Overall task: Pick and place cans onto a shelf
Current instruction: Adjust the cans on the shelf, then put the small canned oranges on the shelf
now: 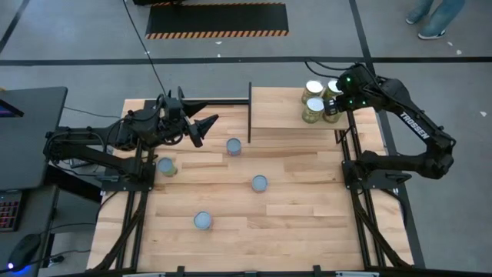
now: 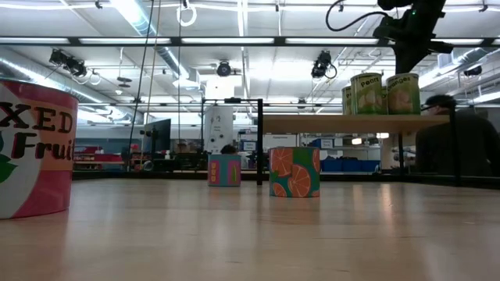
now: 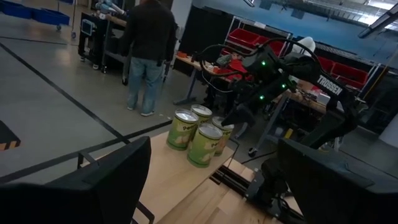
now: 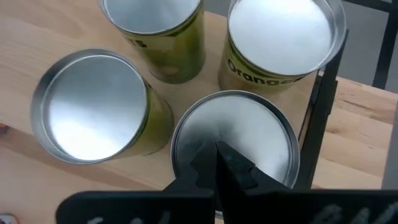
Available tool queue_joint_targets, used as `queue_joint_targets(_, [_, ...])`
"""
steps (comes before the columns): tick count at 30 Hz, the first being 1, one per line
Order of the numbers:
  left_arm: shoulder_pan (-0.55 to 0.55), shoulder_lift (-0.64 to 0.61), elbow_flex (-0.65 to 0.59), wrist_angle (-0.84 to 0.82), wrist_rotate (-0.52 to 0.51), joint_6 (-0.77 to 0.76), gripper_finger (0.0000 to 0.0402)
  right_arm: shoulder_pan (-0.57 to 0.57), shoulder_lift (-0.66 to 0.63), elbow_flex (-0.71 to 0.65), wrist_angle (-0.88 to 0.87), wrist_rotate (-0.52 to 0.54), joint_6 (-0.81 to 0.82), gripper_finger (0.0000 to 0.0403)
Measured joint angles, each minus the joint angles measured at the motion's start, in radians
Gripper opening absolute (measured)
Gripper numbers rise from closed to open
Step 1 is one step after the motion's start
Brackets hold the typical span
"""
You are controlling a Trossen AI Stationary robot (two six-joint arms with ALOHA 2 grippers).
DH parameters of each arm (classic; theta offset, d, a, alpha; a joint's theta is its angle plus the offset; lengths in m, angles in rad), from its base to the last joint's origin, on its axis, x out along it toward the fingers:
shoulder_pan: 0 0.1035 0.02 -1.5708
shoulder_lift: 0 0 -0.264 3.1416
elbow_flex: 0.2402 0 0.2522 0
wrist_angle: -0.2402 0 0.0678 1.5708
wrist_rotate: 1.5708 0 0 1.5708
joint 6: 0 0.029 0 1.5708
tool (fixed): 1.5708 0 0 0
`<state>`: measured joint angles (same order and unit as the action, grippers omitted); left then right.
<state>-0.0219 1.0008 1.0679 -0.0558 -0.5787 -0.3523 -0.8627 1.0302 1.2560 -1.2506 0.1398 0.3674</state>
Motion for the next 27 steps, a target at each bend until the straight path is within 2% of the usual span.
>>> queue_joint_targets(6, [0.000,-0.014,0.000,0.001,-0.001,0.011,0.0355,0.003,-0.008,0.018,-0.004,-0.005,0.005,0.0005])
queue_joint_targets(14, [0.000,-0.035,0.013,-0.012,0.103,0.076,0.0328,0.062,-0.008,0.212,-0.005,-0.008,0.023,0.0002])
queue_joint_targets(17, [0.000,-0.033,0.049,-0.041,0.157,0.097,0.0305,0.148,0.001,0.285,0.024,-0.027,0.061,0.0002])
queue_joint_targets(20, [0.000,-0.034,0.065,-0.060,0.165,0.145,0.0285,0.270,0.025,0.330,0.068,-0.026,0.127,0.0001])
queue_joint_targets(27, [0.001,-0.092,0.073,-0.135,0.165,0.166,0.0255,0.622,0.173,0.353,0.071,0.093,0.314,0.0001])
